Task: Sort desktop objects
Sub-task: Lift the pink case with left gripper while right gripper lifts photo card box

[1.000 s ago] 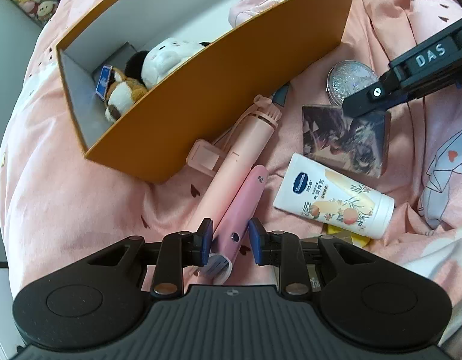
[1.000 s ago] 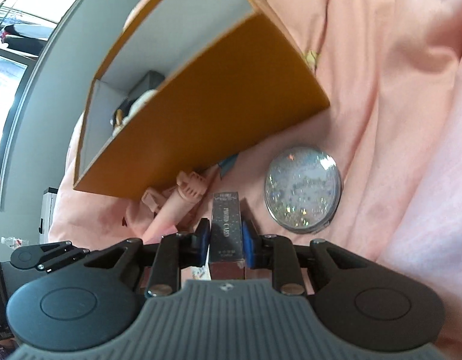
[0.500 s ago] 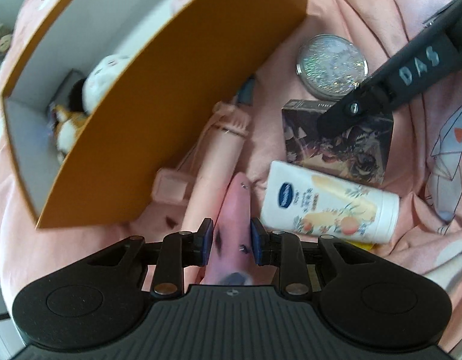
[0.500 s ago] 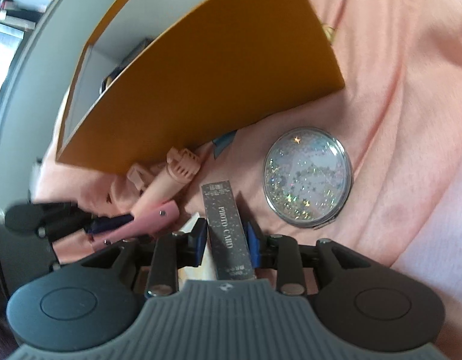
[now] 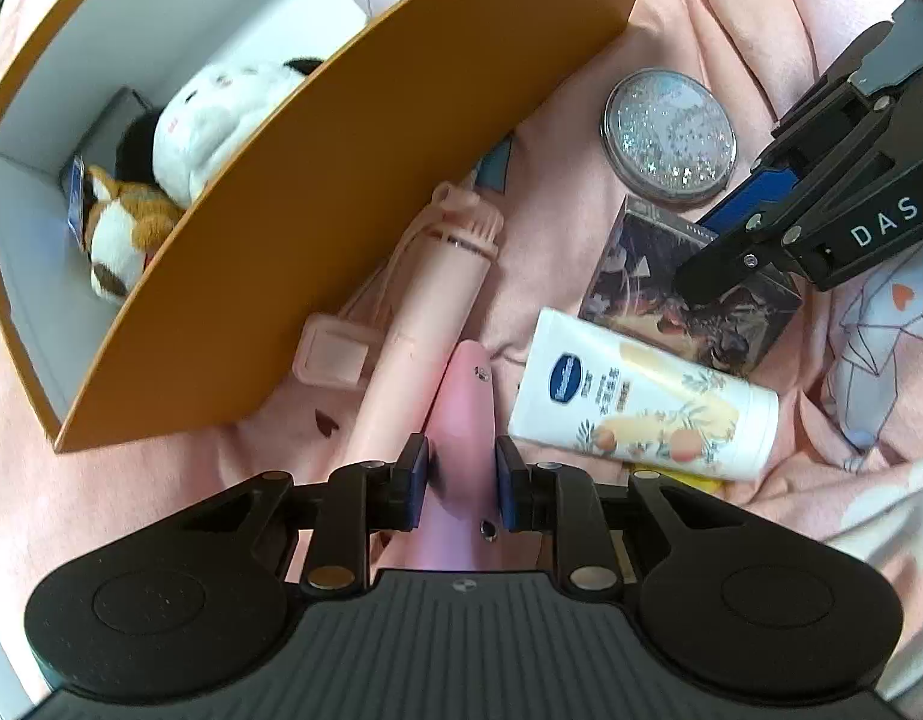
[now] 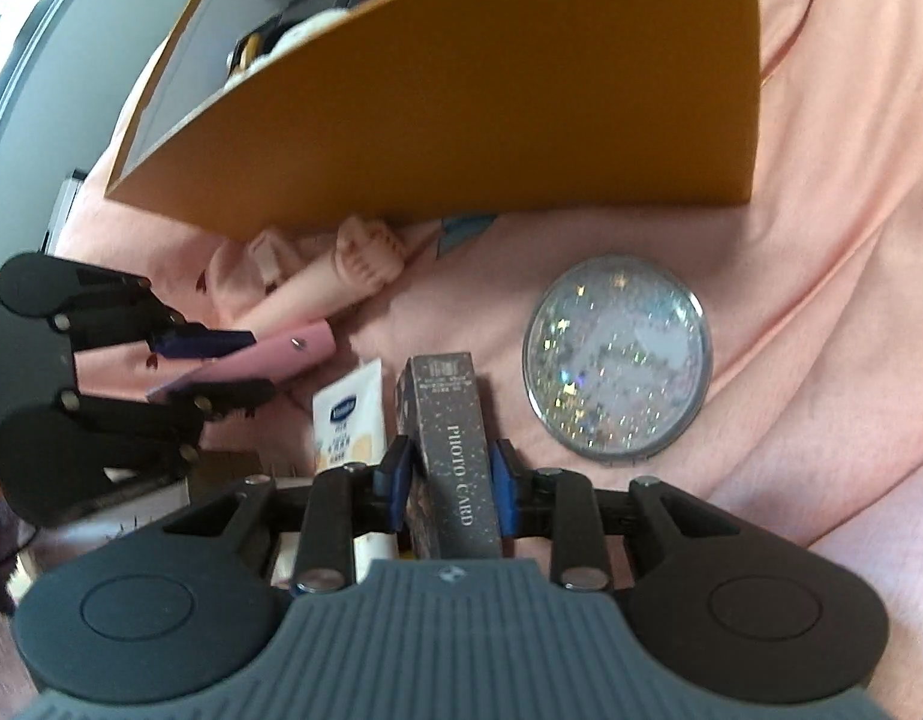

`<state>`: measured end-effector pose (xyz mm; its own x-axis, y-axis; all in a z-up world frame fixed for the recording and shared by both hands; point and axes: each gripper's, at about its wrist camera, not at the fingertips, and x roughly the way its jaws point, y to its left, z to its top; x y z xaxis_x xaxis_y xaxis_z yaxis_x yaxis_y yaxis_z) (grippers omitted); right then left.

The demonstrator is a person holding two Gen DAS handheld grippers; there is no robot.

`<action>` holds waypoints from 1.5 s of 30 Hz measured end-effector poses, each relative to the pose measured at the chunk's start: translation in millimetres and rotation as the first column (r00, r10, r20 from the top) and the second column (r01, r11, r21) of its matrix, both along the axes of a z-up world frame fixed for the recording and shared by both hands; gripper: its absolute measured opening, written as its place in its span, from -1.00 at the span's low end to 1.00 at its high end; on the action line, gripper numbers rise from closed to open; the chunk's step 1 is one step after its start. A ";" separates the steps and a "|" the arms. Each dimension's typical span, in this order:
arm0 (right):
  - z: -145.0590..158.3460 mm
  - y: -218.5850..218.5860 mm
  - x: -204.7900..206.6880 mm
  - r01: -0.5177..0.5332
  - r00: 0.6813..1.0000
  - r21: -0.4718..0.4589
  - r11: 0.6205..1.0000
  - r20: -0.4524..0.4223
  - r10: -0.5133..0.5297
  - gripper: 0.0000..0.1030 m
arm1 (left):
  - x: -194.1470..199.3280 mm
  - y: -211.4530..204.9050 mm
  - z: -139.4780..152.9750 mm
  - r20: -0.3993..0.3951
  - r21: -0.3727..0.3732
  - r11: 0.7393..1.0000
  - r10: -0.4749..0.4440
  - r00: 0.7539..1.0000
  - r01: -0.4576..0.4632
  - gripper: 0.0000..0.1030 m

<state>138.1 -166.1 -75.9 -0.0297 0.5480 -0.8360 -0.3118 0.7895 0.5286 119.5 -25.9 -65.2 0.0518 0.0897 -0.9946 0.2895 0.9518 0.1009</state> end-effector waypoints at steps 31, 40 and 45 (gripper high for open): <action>118.2 -23.5 5.0 0.052 0.972 0.211 0.976 0.213 -0.098 -0.52 | -27.9 54.3 135.4 0.340 -0.464 0.845 0.447 0.827 -0.266 -0.62; 153.3 -9.5 49.4 0.105 0.929 0.270 0.957 0.317 -0.191 -0.52 | 11.9 77.5 163.4 0.475 -0.512 0.816 0.528 0.704 -0.267 -0.62; 150.7 7.3 78.6 0.138 0.911 0.252 0.958 0.346 -0.222 -0.52 | 41.7 87.1 155.0 0.504 -0.501 0.811 0.556 0.661 -0.301 -0.62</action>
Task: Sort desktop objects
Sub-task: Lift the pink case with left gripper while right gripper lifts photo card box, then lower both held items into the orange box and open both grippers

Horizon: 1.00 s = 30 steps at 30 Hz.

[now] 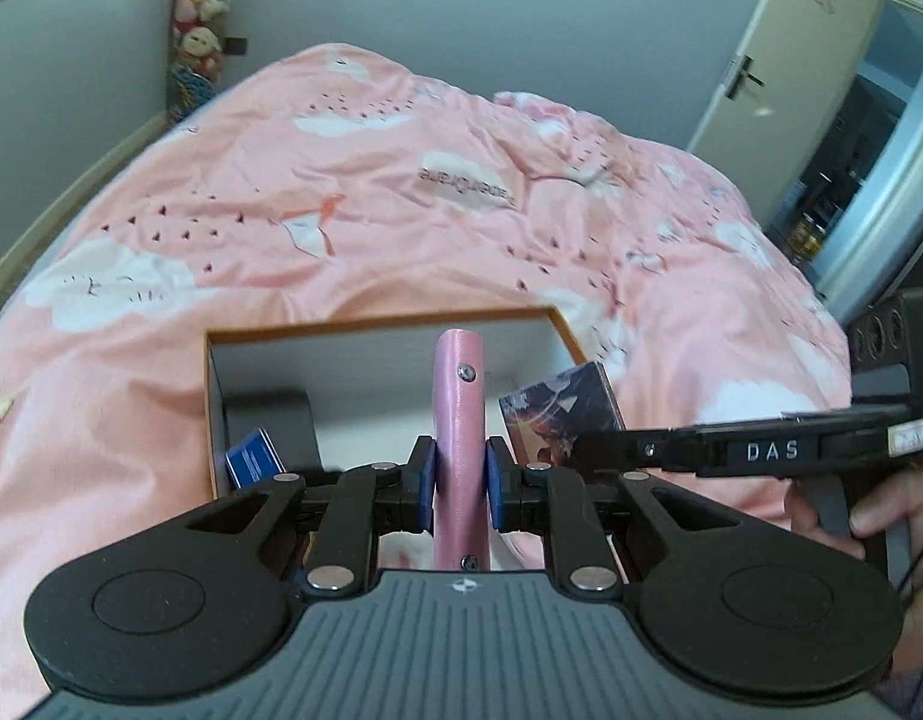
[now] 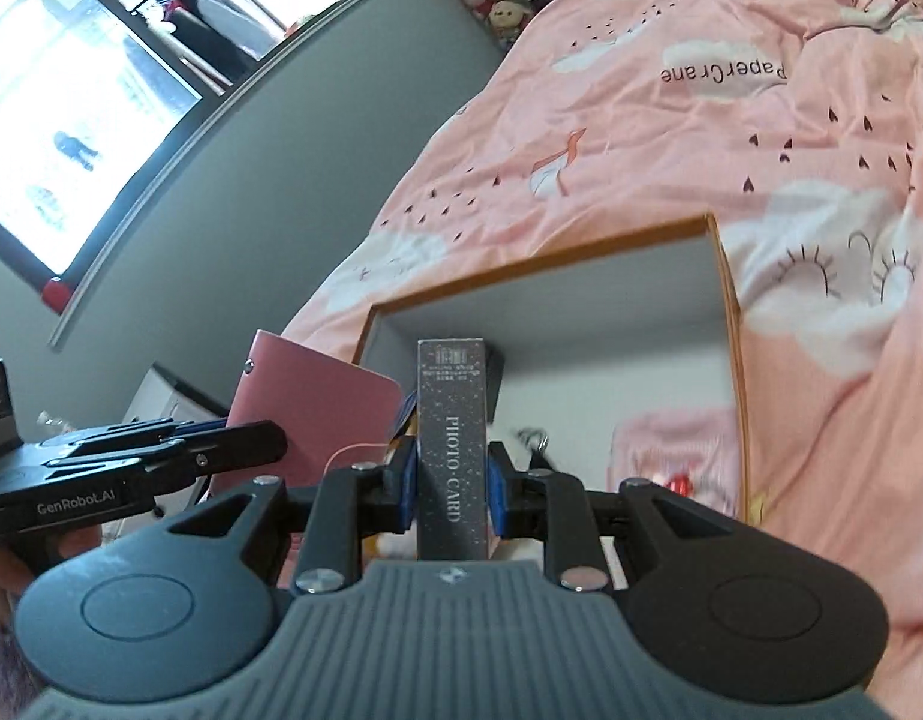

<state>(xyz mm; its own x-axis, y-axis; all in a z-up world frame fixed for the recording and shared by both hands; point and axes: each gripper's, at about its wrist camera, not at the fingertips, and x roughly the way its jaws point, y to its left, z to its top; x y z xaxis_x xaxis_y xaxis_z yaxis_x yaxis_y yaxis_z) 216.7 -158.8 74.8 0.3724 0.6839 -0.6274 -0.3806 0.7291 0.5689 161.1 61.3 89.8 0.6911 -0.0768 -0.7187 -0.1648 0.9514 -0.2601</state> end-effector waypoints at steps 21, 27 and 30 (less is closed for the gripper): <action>-66.7 51.3 84.9 0.057 0.998 -0.141 0.988 0.017 -0.055 -0.53 | 80.8 26.9 -92.1 -0.026 0.017 0.993 0.116 0.993 -0.116 -0.63; -84.0 59.2 94.2 0.066 0.998 -0.160 0.985 -0.008 -0.068 -0.53 | 86.1 22.4 -101.7 -0.013 0.069 0.989 0.132 0.991 -0.131 -0.63; -89.1 62.0 96.7 0.069 0.997 -0.162 0.984 -0.021 -0.073 -0.53 | 88.9 25.6 -109.2 -0.019 0.053 0.987 0.151 0.988 -0.149 -0.63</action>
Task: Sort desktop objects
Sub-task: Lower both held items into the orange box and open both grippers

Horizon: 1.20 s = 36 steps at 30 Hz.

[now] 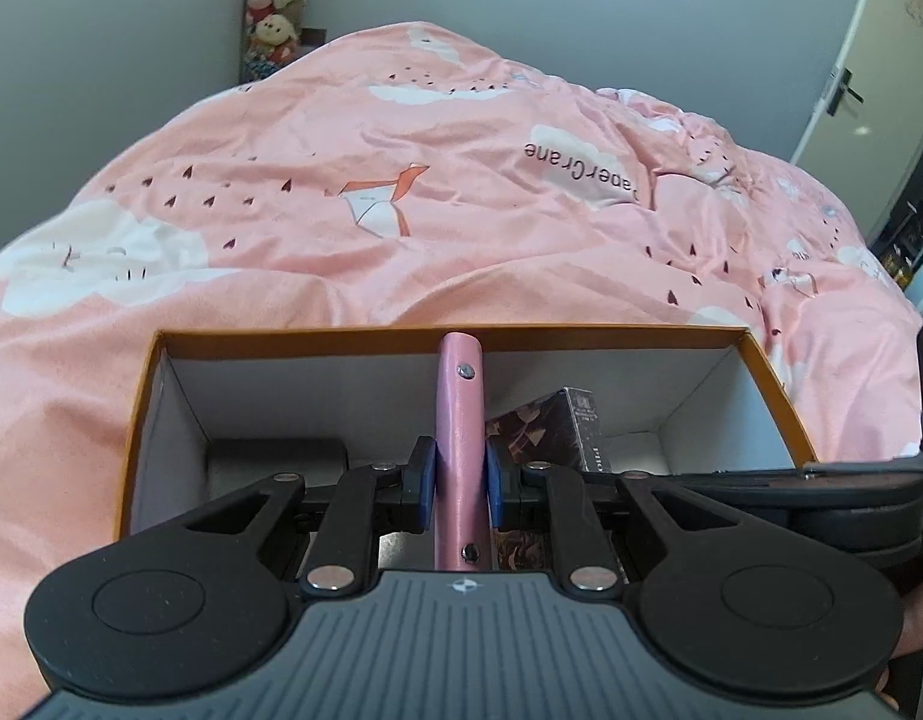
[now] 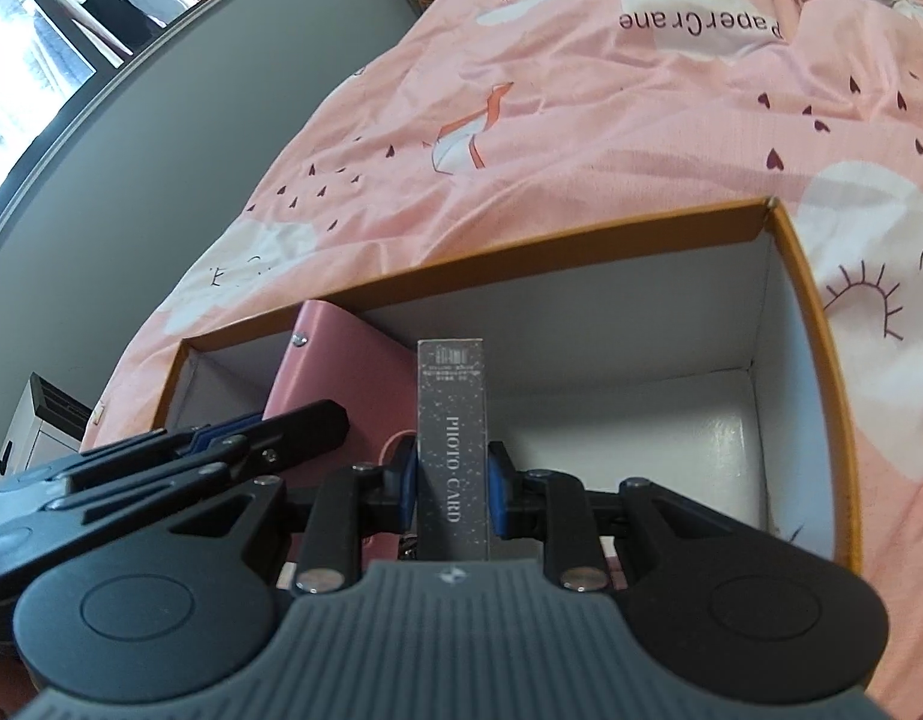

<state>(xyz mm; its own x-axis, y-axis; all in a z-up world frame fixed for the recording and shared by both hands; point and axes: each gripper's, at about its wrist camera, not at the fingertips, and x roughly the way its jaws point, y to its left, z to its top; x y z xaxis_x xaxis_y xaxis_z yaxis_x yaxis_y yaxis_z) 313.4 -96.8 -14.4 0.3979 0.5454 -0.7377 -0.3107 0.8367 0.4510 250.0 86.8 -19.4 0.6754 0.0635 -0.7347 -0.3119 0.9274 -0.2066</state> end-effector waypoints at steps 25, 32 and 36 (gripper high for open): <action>-17.5 18.0 11.8 0.002 0.998 0.022 1.000 -0.063 -0.001 -0.53 | 0.2 11.7 -18.4 -0.117 0.077 0.991 0.116 0.986 -0.107 -0.60; -26.4 24.8 19.4 0.012 0.996 0.061 0.998 -0.088 -0.006 -0.52 | -9.3 33.0 -16.3 -0.086 -0.073 0.992 0.098 0.991 -0.105 -0.57; -29.0 26.0 19.8 0.005 0.995 0.078 0.997 -0.099 0.003 -0.38 | -19.8 35.9 -3.2 -0.042 -0.113 0.991 0.070 0.997 -0.074 -0.49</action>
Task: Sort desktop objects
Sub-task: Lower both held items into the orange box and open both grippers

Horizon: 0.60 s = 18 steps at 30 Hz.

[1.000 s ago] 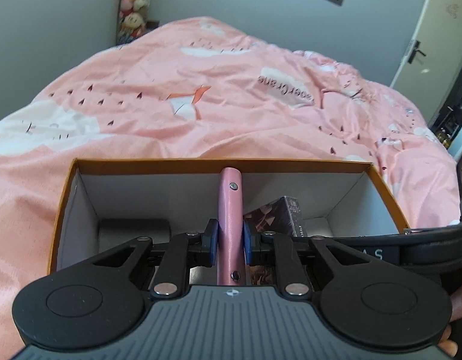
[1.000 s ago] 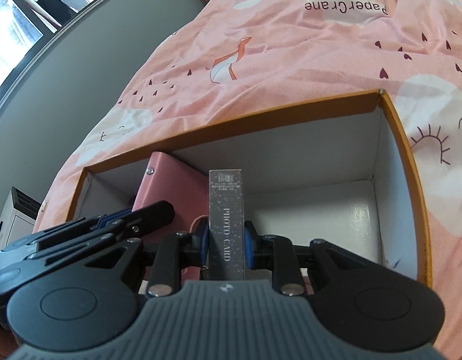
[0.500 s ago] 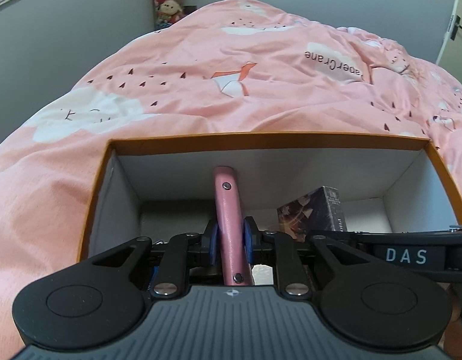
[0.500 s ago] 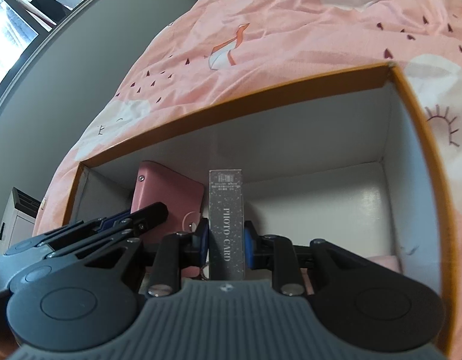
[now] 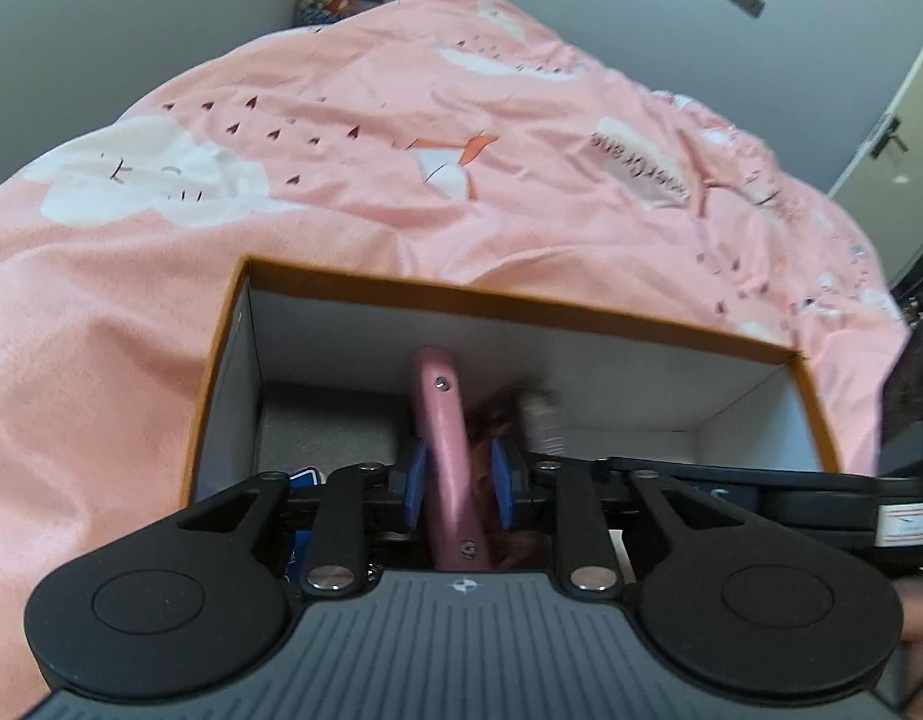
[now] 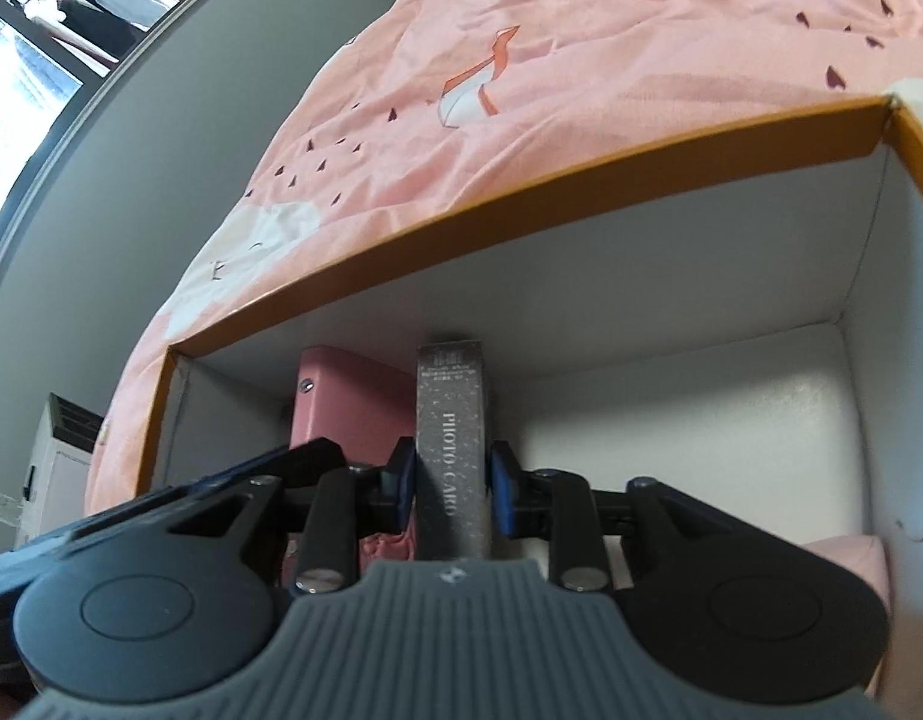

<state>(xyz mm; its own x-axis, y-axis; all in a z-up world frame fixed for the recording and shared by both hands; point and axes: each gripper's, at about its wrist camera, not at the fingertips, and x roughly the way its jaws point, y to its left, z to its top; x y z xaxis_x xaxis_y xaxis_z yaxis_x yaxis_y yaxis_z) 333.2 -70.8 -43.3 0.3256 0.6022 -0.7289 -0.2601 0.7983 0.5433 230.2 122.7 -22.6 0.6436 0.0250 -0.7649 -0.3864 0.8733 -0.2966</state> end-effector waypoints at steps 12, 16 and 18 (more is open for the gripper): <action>2.1 -0.8 -8.9 -0.040 0.999 -0.003 0.999 -0.022 0.040 -0.41 | -12.8 8.5 -10.9 0.011 -0.091 0.996 -0.021 1.000 0.022 -0.67; -5.6 -3.2 -5.6 -0.008 0.998 0.052 0.999 -0.054 0.011 -0.42 | -10.5 8.9 -11.7 0.021 -0.110 0.993 -0.030 0.999 0.032 -0.67; -9.7 -3.6 -3.0 0.012 0.997 0.082 0.997 -0.082 -0.005 -0.42 | -7.5 7.2 -10.7 0.013 -0.090 0.995 -0.033 0.999 0.034 -0.68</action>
<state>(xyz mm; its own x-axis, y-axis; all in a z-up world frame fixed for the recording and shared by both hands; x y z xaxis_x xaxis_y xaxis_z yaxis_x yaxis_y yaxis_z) 330.2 -74.4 -53.1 0.2722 0.6585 -0.7016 -0.2052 0.7521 0.6263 222.7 129.9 -33.4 0.6517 -0.0657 -0.7556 -0.3534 0.8551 -0.3792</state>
